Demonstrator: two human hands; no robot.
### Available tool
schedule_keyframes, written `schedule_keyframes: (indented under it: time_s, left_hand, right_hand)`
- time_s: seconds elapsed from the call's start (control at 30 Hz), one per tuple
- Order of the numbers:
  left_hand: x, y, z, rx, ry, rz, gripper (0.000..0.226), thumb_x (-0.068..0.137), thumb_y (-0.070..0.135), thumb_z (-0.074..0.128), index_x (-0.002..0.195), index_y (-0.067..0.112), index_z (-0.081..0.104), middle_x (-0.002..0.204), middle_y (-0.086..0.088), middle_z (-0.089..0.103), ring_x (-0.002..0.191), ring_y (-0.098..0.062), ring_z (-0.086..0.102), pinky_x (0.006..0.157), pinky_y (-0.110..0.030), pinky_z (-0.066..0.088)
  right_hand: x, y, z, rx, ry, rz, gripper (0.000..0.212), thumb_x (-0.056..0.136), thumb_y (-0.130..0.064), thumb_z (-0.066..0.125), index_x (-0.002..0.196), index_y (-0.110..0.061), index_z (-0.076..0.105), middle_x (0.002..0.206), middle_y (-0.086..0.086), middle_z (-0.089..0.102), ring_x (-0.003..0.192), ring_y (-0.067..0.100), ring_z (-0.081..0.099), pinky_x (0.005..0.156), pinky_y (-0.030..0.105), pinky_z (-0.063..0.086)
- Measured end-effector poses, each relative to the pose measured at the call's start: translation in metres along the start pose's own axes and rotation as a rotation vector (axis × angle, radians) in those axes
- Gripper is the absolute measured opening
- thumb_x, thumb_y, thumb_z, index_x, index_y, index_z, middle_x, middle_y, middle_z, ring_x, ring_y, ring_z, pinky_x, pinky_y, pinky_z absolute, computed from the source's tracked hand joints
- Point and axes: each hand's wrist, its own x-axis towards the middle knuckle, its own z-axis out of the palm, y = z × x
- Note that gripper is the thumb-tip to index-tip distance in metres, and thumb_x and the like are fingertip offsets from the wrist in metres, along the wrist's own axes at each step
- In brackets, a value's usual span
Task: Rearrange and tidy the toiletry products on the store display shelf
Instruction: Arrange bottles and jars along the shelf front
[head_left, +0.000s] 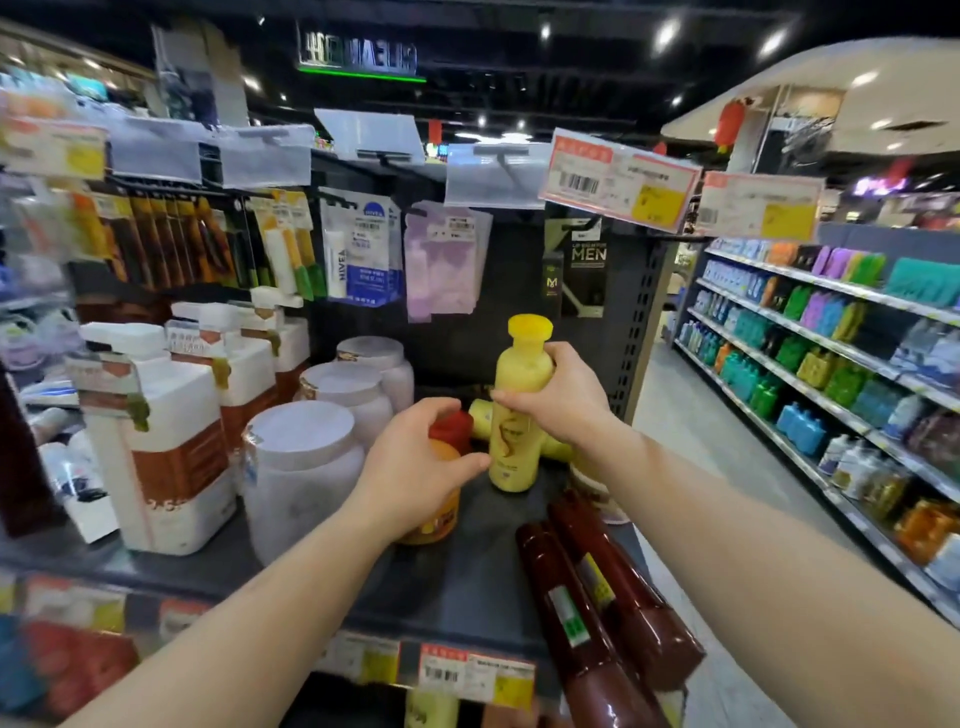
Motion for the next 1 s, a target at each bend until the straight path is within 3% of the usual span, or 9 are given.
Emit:
schedule_keyframes:
  time_s: [0.17,0.27,0.37,0.47,0.57,0.67,0.77,0.9,1.0]
  left_hand:
    - [-0.017,0.008,-0.009,-0.147,-0.061,0.076,0.068,0.069,0.034,0.083,0.127,0.030,0.050,0.102,0.031,0.050,0.090,0.019,0.050,0.070,0.001,0.038]
    - [-0.037,0.008,-0.024,-0.277,-0.157,0.102,0.061,0.066,0.035,0.085,0.115,0.040,0.050,0.105,0.023,0.061,0.099,0.016,0.054,0.076,-0.008,0.047]
    - [-0.067,0.000,-0.054,-0.376,-0.264,0.104,0.064,0.060,0.044,0.084,0.116,0.036,0.054,0.103,0.016,0.068,0.097,0.002,0.063,0.077,-0.020,0.055]
    - [-0.100,-0.020,-0.092,-0.355,-0.318,0.117,0.056,0.056,0.052,0.083,0.104,0.045,0.055,0.097,0.028,0.067,0.088,0.007,0.065,0.068,-0.011,0.051]
    - [-0.130,-0.056,-0.122,-0.287,-0.343,0.062,0.053,0.053,0.054,0.084,0.098,0.049,0.056,0.098,0.029,0.066,0.088,0.008,0.063,0.069,-0.009,0.050]
    - [-0.161,-0.102,-0.132,-0.298,-0.372,-0.014,0.056,0.058,0.039,0.088,0.105,0.046,0.057,0.100,0.027,0.066,0.092,0.006,0.062,0.072,-0.017,0.054]
    - [-0.195,-0.151,-0.123,-0.367,-0.417,-0.126,0.059,0.062,0.025,0.089,0.107,0.046,0.057,0.104,0.021,0.068,0.097,0.002,0.063,0.073,-0.023,0.056]
    - [-0.229,-0.211,-0.092,-0.417,-0.430,-0.260,0.062,0.061,0.013,0.087,0.105,0.047,0.061,0.103,0.011,0.071,0.096,-0.009,0.067,0.076,-0.030,0.056]
    - [-0.235,-0.247,-0.058,-0.485,-0.401,-0.365,0.058,0.067,0.004,0.084,0.110,0.037,0.064,0.111,0.006,0.070,0.101,-0.013,0.067,0.077,-0.033,0.057]
  right_hand:
    - [-0.058,-0.041,-0.031,0.084,-0.026,-0.124,0.070,0.058,-0.050,0.085,0.116,-0.036,0.047,0.100,-0.019,0.058,0.093,0.004,0.059,0.077,0.026,0.049]
    - [-0.101,-0.075,-0.039,0.124,-0.070,-0.159,0.069,0.054,-0.053,0.084,0.111,-0.040,0.048,0.099,-0.017,0.063,0.087,-0.003,0.062,0.074,0.020,0.053]
    - [-0.147,-0.109,-0.032,0.167,-0.102,-0.171,0.072,0.048,-0.058,0.083,0.110,-0.040,0.053,0.097,-0.017,0.067,0.086,-0.006,0.063,0.072,0.016,0.054]
    - [-0.190,-0.135,-0.008,0.229,-0.133,-0.138,0.074,0.043,-0.061,0.079,0.110,-0.039,0.055,0.093,-0.017,0.070,0.084,-0.006,0.066,0.070,0.016,0.054]
    - [-0.225,-0.145,0.031,0.227,-0.173,-0.079,0.074,0.049,-0.060,0.083,0.112,-0.040,0.051,0.095,-0.021,0.068,0.088,-0.008,0.064,0.072,0.014,0.053]
    - [-0.257,-0.141,0.078,0.181,-0.214,-0.010,0.075,0.056,-0.052,0.084,0.121,-0.035,0.052,0.104,-0.021,0.066,0.094,-0.008,0.061,0.079,0.017,0.051]
    - [-0.287,-0.125,0.124,0.166,-0.268,0.058,0.067,0.058,-0.044,0.087,0.117,-0.035,0.056,0.102,-0.019,0.066,0.094,-0.006,0.060,0.081,0.021,0.050]
    - [-0.314,-0.090,0.181,0.180,-0.329,0.177,0.069,0.059,-0.036,0.088,0.119,-0.034,0.054,0.107,-0.018,0.064,0.100,-0.003,0.058,0.090,0.025,0.049]
    - [-0.314,-0.063,0.213,0.193,-0.342,0.267,0.074,0.062,-0.031,0.087,0.126,-0.033,0.050,0.116,-0.017,0.060,0.109,0.003,0.056,0.097,0.030,0.046]
